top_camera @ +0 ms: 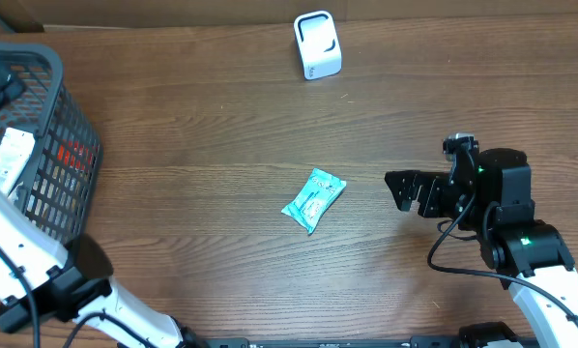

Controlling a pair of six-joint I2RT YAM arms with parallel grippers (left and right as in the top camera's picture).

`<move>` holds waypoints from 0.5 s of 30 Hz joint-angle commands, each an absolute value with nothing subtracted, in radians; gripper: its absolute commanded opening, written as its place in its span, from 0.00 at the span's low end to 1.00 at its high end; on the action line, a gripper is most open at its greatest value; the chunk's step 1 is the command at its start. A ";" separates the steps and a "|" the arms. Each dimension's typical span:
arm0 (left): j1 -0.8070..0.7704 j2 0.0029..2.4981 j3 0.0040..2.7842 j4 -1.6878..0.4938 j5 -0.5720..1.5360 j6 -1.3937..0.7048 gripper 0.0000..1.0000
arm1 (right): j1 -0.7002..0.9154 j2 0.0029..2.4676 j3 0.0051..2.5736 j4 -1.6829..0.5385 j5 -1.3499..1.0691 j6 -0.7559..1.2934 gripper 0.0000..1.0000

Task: Scan the item barcode
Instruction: 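Carry the green pack out and drop it on the table center, then return the left gripper into the basket and grasp the clear beige bag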

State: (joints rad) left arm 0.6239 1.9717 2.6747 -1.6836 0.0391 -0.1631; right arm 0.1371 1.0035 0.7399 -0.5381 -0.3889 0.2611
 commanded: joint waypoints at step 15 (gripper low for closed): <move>0.871 1.827 2.002 -1.342 -0.082 -0.187 0.99 | 0.130 1.002 0.765 -0.529 -0.395 0.257 1.00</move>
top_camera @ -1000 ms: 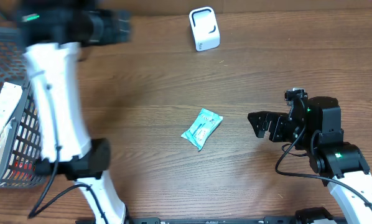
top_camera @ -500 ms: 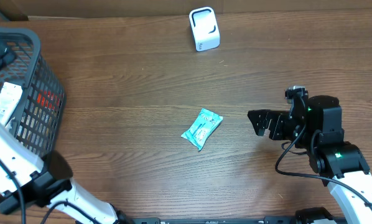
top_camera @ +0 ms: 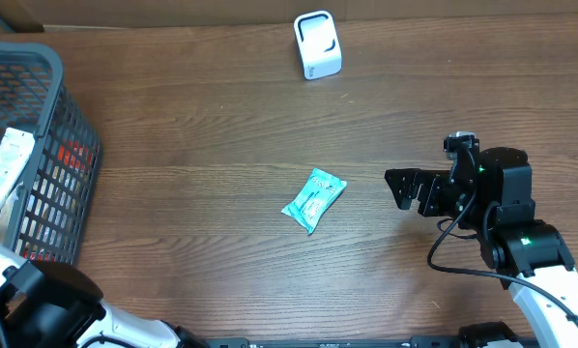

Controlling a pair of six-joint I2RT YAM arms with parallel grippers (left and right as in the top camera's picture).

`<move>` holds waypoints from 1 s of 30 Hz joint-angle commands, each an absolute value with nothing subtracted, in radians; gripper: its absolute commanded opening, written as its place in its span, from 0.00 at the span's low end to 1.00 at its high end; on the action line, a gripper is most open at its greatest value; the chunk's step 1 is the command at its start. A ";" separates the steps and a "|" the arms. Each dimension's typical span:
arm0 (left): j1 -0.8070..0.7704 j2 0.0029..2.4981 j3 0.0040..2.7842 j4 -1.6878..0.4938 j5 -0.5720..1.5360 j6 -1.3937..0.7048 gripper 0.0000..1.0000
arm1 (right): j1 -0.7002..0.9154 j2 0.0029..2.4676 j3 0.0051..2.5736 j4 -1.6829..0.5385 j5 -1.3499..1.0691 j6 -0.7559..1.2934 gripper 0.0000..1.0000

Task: Scan the item barcode
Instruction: 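Return the left gripper into the basket and grasp the clear beige bag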

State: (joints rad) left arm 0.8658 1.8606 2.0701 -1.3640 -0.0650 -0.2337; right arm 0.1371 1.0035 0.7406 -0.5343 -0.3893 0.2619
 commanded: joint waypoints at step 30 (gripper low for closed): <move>0.861 1.828 1.419 -0.803 -0.105 0.287 1.00 | 0.130 1.002 0.765 -0.529 -0.395 0.257 1.00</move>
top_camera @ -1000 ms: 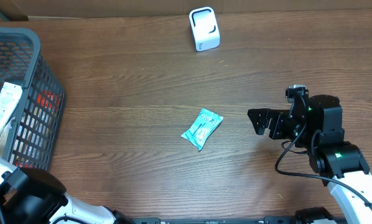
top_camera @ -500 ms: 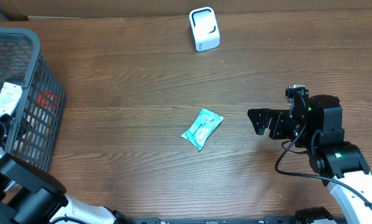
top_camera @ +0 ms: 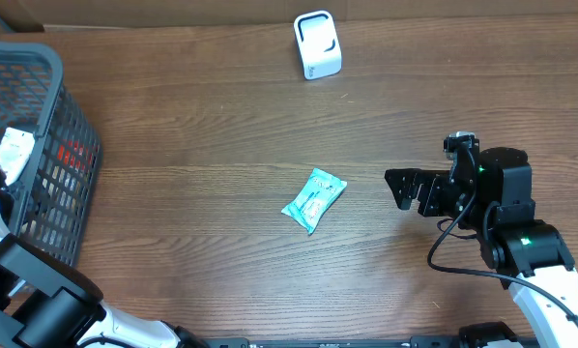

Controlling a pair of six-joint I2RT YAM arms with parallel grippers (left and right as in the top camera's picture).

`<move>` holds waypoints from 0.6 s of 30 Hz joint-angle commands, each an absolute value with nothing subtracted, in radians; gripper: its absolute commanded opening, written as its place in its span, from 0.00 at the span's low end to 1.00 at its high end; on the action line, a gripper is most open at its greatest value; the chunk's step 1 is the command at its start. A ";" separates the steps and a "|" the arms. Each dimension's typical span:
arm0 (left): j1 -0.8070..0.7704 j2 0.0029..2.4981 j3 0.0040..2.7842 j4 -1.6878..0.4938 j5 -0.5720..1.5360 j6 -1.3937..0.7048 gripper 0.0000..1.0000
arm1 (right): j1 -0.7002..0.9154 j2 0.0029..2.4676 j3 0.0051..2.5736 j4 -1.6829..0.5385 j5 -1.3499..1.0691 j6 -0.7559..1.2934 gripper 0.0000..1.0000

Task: Scan the item barcode
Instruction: 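Return the left gripper into the basket and grasp the clear beige bag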

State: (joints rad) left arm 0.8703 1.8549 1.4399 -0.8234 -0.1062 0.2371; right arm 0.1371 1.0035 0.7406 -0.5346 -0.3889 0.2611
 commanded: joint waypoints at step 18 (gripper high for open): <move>0.843 1.898 1.419 -0.783 -0.075 0.449 0.98 | 0.130 1.002 0.765 -0.529 -0.395 0.257 1.00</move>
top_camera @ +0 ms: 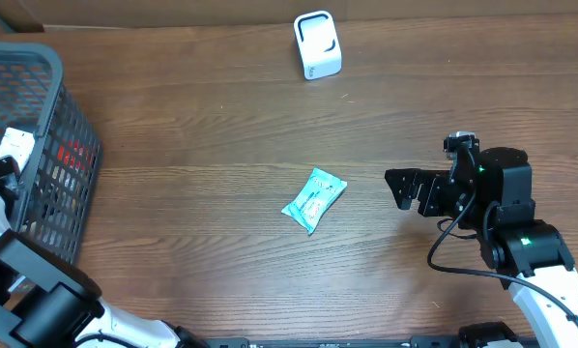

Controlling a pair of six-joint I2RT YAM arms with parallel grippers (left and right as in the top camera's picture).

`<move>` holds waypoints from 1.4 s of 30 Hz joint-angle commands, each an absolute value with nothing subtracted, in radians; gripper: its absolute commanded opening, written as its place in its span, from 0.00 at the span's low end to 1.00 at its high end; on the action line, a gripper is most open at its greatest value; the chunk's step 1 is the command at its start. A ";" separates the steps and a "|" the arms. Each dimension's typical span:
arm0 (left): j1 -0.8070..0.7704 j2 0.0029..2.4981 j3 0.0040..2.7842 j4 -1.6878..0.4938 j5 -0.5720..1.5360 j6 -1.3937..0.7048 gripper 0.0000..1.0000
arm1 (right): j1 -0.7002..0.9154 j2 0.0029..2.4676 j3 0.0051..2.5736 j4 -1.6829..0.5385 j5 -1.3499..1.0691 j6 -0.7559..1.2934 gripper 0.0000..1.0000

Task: Scan the item barcode
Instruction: 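Return the left gripper into the basket and grasp the clear beige bag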

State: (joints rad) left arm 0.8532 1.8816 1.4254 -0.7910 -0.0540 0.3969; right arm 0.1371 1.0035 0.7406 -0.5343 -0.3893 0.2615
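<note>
A teal packet (314,200) lies flat near the middle of the table. The white scanner (317,44) stands at the back edge. My right gripper (398,190) hovers just right of the packet, pointing at it, open and empty. My left arm rises along the left edge into the black mesh basket (52,145). The left gripper (1,170) is a dark shape just under a white box (14,143) there. Whether it holds the box is not visible.
Something red (72,153) shows through the basket's mesh wall. The basket takes up the table's far left side. A cardboard wall runs along the back behind the scanner.
The left arm has shifted slightly at the basket's left edge. The white box, packet, scanner and right arm are where they were.
At first my left wrist was high over the basket's back corner and the white box lay lower in the basket. Then the wrist was gone from there. Later the box sat a little higher with the gripper under it. The right arm and packet never moved.
</note>
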 commanded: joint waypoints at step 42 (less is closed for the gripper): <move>0.830 2.054 1.428 -0.580 -0.527 0.262 0.04 | 0.130 1.002 0.765 -0.529 -0.395 0.257 1.00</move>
State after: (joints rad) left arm 0.8436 2.0315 1.4258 -0.5797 -0.5106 0.3374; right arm 0.1371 1.0035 0.7406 -0.5346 -0.3889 0.2611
